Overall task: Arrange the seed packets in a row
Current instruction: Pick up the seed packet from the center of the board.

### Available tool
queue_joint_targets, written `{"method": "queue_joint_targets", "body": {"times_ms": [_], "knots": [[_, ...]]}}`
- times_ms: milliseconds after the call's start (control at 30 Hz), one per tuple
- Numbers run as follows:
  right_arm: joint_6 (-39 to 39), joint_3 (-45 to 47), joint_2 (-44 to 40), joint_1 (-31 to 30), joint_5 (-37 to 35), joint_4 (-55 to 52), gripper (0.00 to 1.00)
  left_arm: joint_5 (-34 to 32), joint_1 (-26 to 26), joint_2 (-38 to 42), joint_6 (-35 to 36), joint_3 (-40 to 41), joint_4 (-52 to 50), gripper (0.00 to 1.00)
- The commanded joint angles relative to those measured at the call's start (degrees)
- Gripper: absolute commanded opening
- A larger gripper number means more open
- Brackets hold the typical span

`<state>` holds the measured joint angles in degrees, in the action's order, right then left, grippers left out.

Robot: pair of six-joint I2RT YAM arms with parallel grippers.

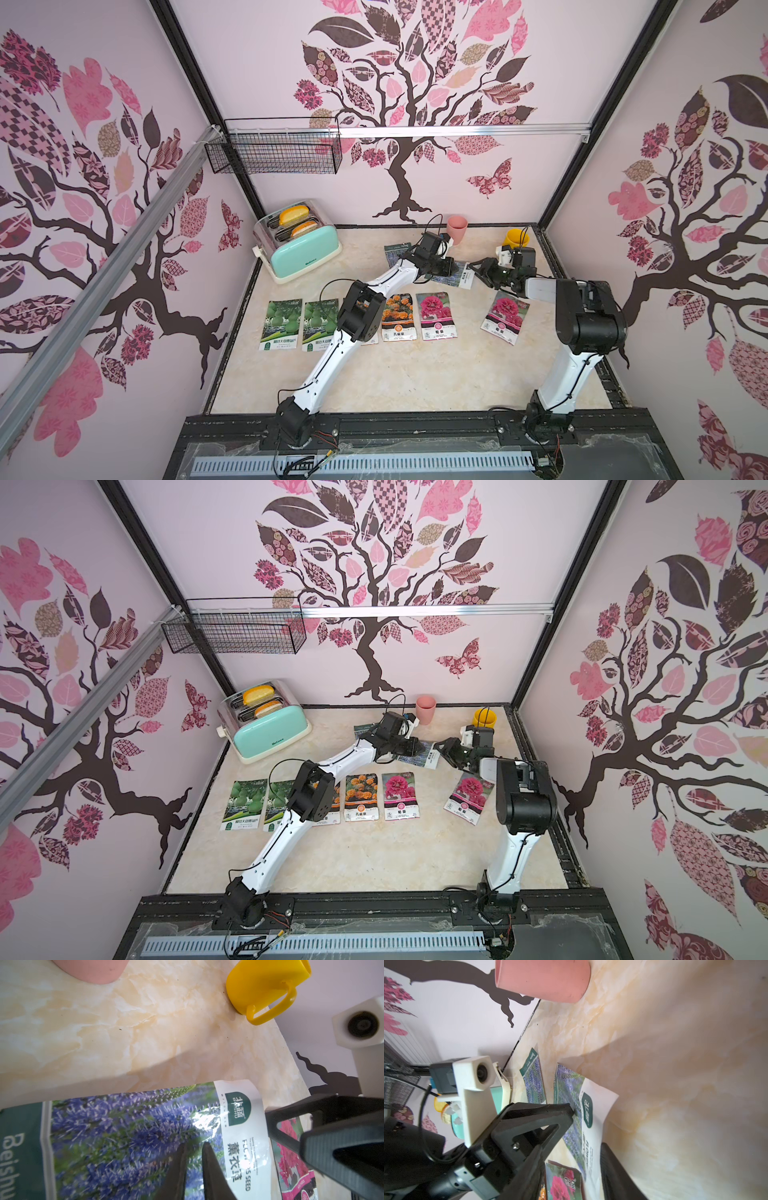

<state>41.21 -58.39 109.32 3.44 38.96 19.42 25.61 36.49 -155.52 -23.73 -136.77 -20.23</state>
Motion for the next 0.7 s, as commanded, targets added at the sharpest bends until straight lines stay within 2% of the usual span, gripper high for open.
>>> {"method": "queue_joint_targets", "body": {"times_ms": [0,267,333,500,667], "knots": [[0.63,-0.65,-1.36,-0.62,1.45,1.76,0.44,1.11,0.25,-1.02,-0.4,-0.95,0.25,0.18],[-0.6,-2.74,0.37,-3.63,-0.63,0.78,0.33,2.22,0.27,0.03,-1.23,0.33,1.83,0.18],[-1.19,-3.61,0.79,-4.37,-1.42,-0.1,0.26,2.51,0.26,0.62,-1.37,0.86,2.44,0.18],[-3.54,-4.56,0.58,-5.46,-4.14,-2.22,0.0,3.2,0.25,1.85,-1.76,1.93,3.24,0.18],[-7.5,-5.02,-1.51,-5.55,-7.77,-6.46,0.0,2.68,0.19,6.02,-1.06,4.79,3.44,0.18]]}}
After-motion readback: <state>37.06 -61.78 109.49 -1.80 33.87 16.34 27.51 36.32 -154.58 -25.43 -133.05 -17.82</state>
